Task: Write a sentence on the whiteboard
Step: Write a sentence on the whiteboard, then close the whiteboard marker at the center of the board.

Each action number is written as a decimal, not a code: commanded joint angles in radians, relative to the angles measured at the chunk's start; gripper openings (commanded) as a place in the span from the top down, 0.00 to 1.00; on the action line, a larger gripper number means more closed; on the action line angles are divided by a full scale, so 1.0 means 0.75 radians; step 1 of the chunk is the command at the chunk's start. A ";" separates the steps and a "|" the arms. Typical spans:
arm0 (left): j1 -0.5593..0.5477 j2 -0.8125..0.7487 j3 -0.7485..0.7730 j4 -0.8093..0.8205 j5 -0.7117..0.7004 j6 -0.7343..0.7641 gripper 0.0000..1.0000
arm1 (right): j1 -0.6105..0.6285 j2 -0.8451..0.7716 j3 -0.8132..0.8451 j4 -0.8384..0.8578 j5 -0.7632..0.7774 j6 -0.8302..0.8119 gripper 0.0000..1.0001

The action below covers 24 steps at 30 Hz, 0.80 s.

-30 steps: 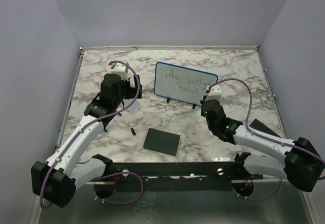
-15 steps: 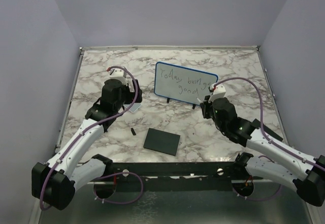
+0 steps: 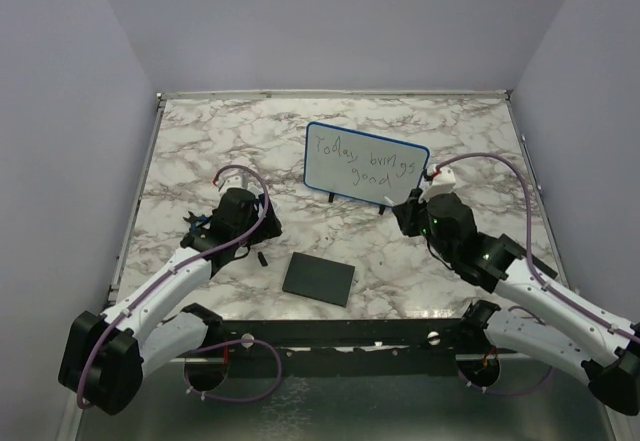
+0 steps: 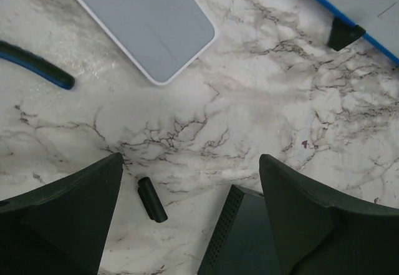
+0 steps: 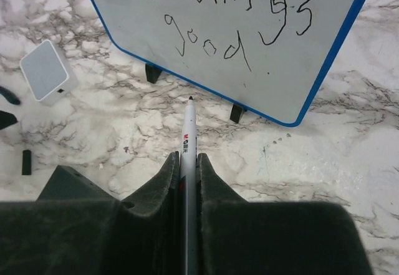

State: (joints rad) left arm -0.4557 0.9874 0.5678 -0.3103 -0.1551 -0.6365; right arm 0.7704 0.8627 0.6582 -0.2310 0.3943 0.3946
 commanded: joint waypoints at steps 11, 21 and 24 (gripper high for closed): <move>-0.069 0.046 -0.149 -0.123 -0.021 -0.292 0.24 | -0.005 -0.183 -0.060 -0.033 -0.075 0.006 1.00; -0.071 0.093 -0.177 -0.138 0.025 -0.298 0.54 | -0.005 -0.148 -0.072 -0.007 -0.103 -0.014 1.00; -0.075 0.096 -0.179 -0.140 0.033 -0.296 0.58 | -0.005 -0.149 -0.084 0.001 -0.111 -0.004 1.00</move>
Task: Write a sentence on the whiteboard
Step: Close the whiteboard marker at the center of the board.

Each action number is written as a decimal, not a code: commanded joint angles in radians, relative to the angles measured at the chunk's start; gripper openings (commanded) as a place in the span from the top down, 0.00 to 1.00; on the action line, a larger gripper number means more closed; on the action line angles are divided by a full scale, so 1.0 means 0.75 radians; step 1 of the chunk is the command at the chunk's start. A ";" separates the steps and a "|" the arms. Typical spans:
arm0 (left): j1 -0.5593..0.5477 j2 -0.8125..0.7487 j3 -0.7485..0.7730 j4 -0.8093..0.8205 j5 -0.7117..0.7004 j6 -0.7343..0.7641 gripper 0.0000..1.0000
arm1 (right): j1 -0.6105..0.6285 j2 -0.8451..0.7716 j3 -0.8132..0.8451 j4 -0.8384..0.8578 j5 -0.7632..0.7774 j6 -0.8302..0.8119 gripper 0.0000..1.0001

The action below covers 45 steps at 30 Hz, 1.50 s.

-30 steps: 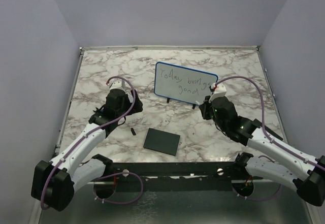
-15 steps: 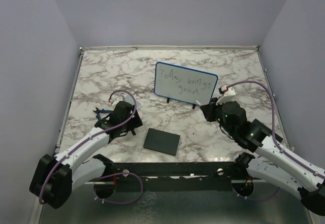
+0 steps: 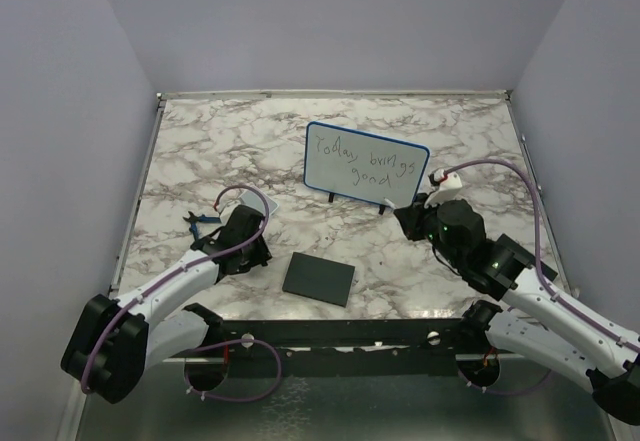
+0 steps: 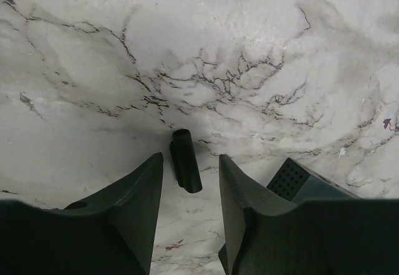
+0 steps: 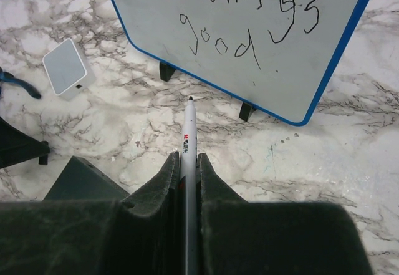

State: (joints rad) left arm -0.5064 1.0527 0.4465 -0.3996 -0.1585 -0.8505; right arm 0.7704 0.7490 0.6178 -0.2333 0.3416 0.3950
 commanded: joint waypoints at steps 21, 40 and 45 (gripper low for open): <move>-0.149 0.204 0.085 -0.057 -0.046 0.082 0.78 | -0.005 0.004 -0.024 -0.024 -0.034 0.015 1.00; -0.341 0.391 0.182 -0.224 -0.167 0.065 0.77 | -0.005 -0.025 -0.055 -0.024 -0.028 0.029 1.00; -0.359 0.438 0.194 -0.246 -0.178 0.053 0.88 | -0.005 -0.049 -0.075 -0.003 -0.028 0.030 1.00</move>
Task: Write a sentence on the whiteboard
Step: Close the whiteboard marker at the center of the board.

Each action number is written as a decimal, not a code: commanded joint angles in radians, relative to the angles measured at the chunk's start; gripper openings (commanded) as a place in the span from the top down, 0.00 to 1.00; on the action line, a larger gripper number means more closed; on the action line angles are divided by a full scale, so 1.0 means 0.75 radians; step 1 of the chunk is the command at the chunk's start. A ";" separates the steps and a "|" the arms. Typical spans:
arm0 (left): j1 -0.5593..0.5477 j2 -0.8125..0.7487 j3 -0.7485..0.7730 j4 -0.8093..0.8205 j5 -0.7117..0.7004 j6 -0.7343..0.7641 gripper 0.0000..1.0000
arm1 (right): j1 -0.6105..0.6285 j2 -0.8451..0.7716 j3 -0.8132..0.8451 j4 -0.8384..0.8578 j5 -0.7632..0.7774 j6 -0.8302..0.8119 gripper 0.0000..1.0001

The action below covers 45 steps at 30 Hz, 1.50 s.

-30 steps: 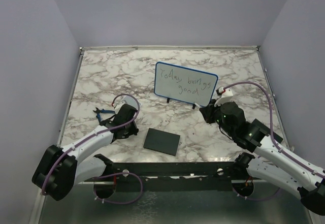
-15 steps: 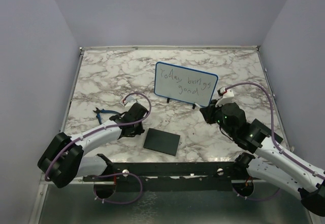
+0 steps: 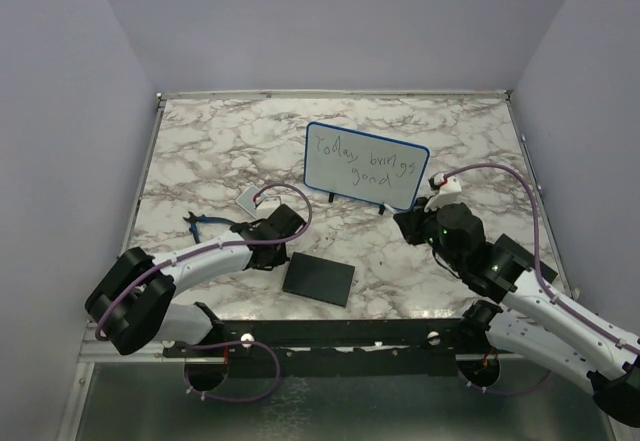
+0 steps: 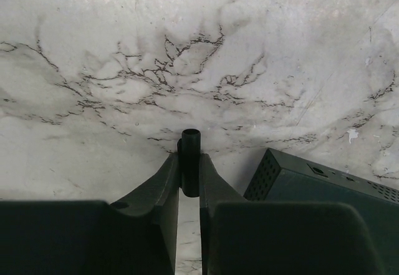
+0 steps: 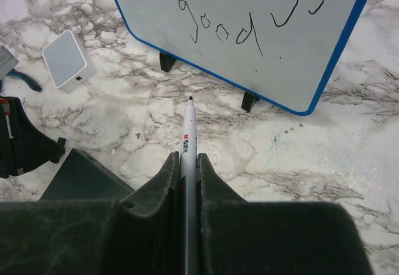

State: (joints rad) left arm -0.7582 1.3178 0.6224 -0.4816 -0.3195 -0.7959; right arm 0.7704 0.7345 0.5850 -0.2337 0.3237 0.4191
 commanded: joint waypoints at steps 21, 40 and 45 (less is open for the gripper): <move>-0.042 -0.174 0.278 -0.006 -0.264 0.545 1.00 | -0.006 0.035 0.160 -0.191 -0.037 0.023 1.00; -0.084 -0.462 0.097 0.560 0.542 1.165 1.00 | -0.514 0.214 0.670 -0.754 -1.060 -0.098 1.00; -0.166 -0.489 0.072 0.583 0.714 1.137 1.00 | -0.514 0.213 0.656 -0.742 -1.453 -0.082 1.00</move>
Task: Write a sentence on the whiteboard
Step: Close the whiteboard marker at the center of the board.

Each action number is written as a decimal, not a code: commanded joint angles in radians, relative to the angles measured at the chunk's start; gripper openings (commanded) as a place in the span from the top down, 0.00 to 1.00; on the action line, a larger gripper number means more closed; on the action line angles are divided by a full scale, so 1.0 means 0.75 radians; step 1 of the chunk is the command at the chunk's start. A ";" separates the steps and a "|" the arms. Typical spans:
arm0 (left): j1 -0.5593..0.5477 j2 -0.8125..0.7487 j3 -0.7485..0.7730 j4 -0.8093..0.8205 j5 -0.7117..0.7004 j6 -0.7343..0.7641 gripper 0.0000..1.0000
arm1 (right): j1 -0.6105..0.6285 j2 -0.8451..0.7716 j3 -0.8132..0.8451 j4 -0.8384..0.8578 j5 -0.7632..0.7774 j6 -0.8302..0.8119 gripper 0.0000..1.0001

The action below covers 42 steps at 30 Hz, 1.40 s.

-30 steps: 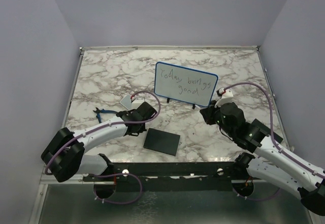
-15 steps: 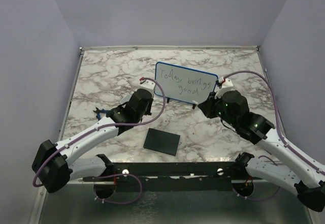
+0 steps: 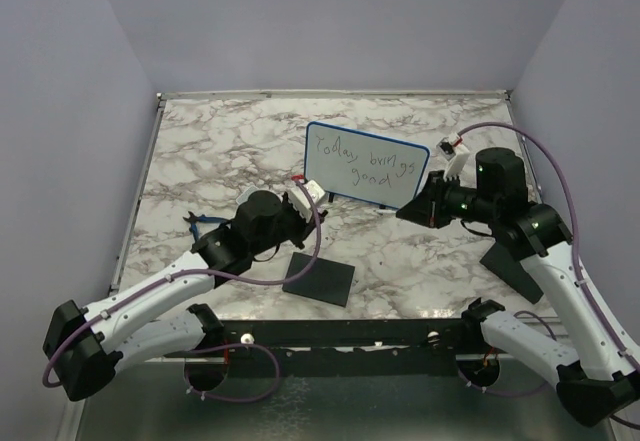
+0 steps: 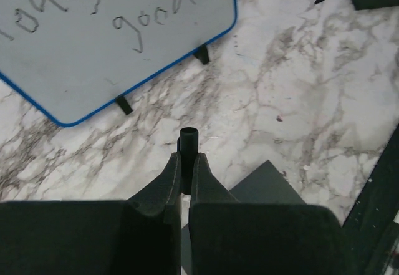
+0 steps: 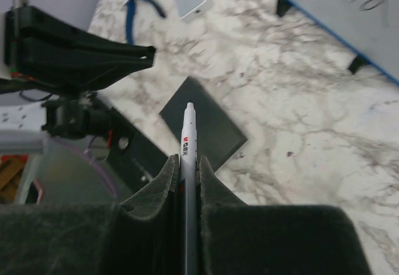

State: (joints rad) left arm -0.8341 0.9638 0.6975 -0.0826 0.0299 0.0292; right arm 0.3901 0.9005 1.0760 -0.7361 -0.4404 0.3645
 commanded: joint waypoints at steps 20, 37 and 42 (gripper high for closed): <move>-0.512 0.000 -0.097 0.034 -0.030 0.139 1.00 | -0.008 0.181 -0.012 -0.371 -0.661 -0.179 0.99; -0.583 0.015 -0.084 0.032 -0.074 0.161 1.00 | 0.005 0.262 -0.053 -0.368 -0.654 -0.179 0.99; -0.616 0.032 -0.081 0.027 -0.094 0.166 1.00 | 0.025 0.281 -0.063 -0.375 -0.627 -0.182 0.99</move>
State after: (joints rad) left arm -1.2781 0.9768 0.6334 -0.0631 -0.0032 0.1375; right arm 0.3943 1.1030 1.0237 -0.9894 -0.9104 0.2413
